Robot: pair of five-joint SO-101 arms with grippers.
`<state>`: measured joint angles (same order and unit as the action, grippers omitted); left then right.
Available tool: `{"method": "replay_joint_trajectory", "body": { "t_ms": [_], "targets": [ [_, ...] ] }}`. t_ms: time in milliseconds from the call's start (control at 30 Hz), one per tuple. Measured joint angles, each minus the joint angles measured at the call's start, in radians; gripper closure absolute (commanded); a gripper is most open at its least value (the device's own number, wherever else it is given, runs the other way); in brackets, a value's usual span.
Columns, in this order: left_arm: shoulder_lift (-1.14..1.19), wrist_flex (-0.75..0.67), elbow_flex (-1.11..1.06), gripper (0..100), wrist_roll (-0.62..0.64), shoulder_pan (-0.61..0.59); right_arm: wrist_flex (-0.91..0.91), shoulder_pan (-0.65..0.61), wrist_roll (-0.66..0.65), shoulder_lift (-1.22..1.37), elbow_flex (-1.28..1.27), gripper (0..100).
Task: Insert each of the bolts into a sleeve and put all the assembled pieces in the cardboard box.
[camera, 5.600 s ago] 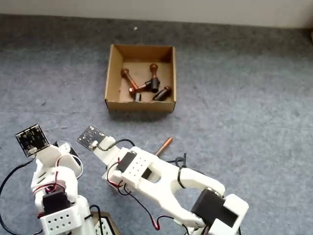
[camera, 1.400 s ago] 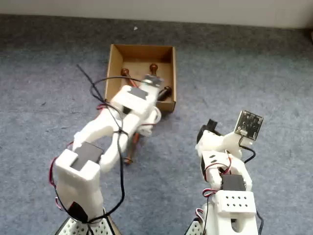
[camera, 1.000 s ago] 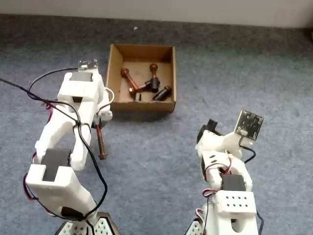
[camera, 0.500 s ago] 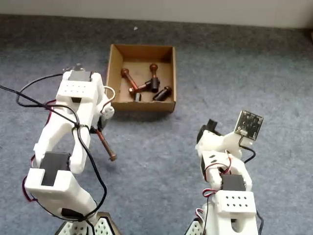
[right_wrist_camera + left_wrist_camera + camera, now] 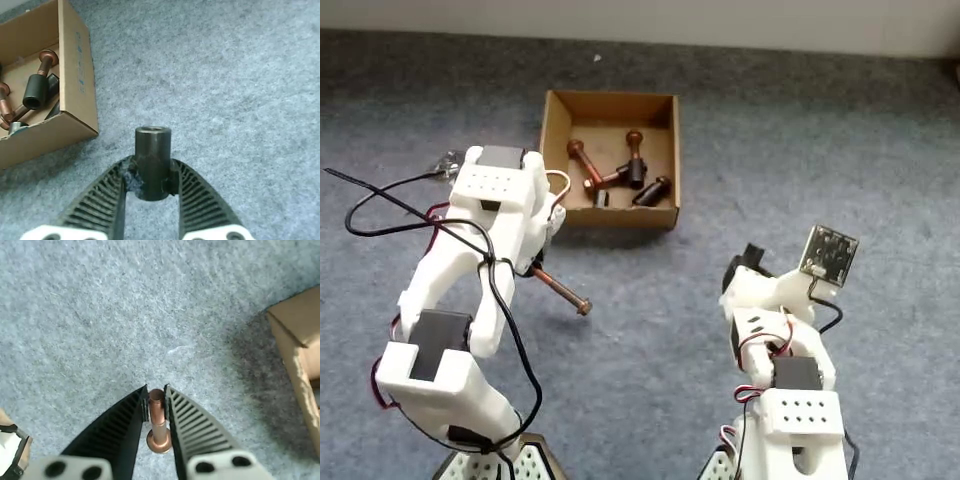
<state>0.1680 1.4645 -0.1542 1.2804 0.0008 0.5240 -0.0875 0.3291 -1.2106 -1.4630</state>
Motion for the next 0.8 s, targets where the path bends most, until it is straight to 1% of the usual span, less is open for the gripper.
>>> {"method": "replay_joint_trajectory", "body": {
  "t_ms": [100,167,233,400,467,533,667,733,800],
  "targets": [
    [0.0,0.0,0.0,70,0.0,0.003,0.0,0.0,0.0,0.0,0.0,99.3],
    [-0.002,0.0,0.0,65,0.0,0.003,0.0,0.0,0.0,0.0,0.0,99.3],
    [-0.002,0.0,0.0,63,0.0,0.006,0.0,0.0,0.0,0.0,0.0,99.3],
    [-0.002,0.005,0.0,63,-0.008,0.006,0.0,0.0,0.0,0.0,0.0,99.1],
    [-0.002,0.025,0.002,63,-0.064,0.006,0.0,0.0,0.0,0.0,0.0,99.1],
    [-0.002,0.071,0.028,63,-0.183,0.009,0.0,0.0,0.0,0.0,0.0,99.1],
    [-0.002,0.206,0.103,65,-0.539,0.034,0.0,0.0,0.0,0.0,0.0,99.1],
    [-0.002,0.253,0.14,70,-0.732,0.038,0.0,0.0,0.0,0.0,0.0,99.0],
    [-0.002,0.269,0.169,78,-0.925,0.038,0.0,0.0,0.0,0.0,0.0,99.0]
  ]
}}
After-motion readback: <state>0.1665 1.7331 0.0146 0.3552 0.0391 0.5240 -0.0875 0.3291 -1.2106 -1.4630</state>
